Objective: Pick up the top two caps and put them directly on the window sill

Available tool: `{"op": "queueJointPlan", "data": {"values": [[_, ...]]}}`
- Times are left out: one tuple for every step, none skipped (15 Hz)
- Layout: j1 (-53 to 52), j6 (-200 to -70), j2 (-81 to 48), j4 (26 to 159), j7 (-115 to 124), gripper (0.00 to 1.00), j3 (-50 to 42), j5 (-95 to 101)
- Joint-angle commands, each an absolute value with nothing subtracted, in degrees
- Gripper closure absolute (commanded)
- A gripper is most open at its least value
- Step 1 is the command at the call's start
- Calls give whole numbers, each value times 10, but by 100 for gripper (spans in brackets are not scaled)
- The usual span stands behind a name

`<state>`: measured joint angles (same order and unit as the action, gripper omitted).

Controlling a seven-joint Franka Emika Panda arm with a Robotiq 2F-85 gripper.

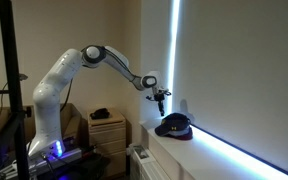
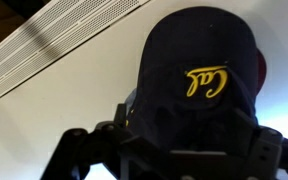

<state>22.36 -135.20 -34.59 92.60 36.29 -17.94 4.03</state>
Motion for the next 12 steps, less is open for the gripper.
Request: {"op": "queueJointPlan", "data": {"values": [[207,-1363,-424,847,427,0,-221,22],[206,-1363,-443,829,454,0,-227,18],[201,-1357,-462,812,489,0,-235,18],[207,-1356,-421,855,443,0,-223,24],[205,-1356,-433,845,452,0,-226,25],[205,-1356,-436,844,452,0,-226,25],[205,-1357,-435,845,452,0,-226,25],[200,-1369,-437,849,457,0,-233,33],[196,-1377,-454,841,473,0,-244,41],[199,-1382,-468,837,482,0,-246,39],[202,-1383,-478,830,485,0,-249,38],[204,-1396,-492,826,493,0,-252,35]]}}
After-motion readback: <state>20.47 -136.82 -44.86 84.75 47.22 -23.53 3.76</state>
